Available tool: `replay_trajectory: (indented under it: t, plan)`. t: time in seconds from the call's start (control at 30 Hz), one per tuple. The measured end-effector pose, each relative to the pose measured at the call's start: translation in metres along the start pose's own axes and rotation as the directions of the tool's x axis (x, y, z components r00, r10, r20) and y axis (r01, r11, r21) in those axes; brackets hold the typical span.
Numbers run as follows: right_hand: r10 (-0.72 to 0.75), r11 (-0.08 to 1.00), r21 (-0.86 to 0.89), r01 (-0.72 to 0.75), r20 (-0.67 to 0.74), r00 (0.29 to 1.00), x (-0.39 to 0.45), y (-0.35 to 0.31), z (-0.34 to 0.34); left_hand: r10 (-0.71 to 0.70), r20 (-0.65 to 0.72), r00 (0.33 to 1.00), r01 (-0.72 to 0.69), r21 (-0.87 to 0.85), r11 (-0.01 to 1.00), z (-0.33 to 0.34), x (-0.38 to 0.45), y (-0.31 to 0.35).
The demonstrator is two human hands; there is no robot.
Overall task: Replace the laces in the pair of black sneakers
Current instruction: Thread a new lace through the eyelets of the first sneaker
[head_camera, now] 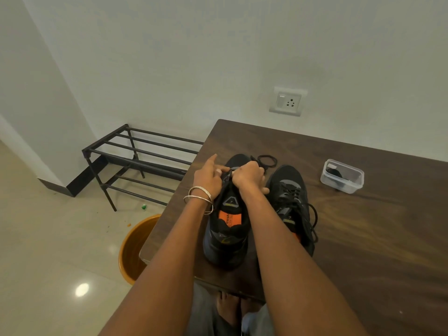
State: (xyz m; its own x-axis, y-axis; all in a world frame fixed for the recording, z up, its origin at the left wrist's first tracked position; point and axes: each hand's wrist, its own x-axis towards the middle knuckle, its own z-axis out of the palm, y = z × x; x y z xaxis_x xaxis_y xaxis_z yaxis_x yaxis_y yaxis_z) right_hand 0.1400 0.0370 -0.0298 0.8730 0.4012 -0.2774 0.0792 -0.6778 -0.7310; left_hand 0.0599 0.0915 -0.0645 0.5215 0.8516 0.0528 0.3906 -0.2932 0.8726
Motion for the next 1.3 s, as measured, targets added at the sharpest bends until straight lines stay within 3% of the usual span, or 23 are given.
replay_trajectory:
  t: [0.53, 0.73, 0.9, 1.13, 1.3]
  plan:
    - [0.082, 0.991, 0.103, -0.089, 0.065, 0.994, 0.011, -0.002, 0.003, 0.046, -0.005, 0.999, -0.046, -0.032, 0.998, 0.007, 0.014, -0.009]
    - [-0.006, 0.986, 0.161, -0.033, 0.239, 0.971, 0.021, 0.005, -0.003, -0.036, -0.056, 0.998, 0.028, -0.134, 0.991, 0.014, 0.013, -0.006]
    - [-0.107, 0.994, 0.028, 0.106, 0.049, 0.993, 0.018, 0.008, -0.005, -0.032, -0.052, 0.998, 0.023, -0.158, 0.987, 0.013, 0.014, -0.012]
    - [-0.161, 0.985, -0.073, 0.153, -0.118, 0.98, 0.017, 0.009, -0.003, -0.027, -0.049, 0.998, 0.02, -0.146, 0.989, 0.013, 0.015, -0.012]
    - [-0.184, 0.977, -0.125, 0.171, -0.096, 0.978, 0.013, 0.008, 0.0, -0.053, -0.028, 0.998, 0.048, -0.159, 0.986, 0.013, 0.019, -0.014]
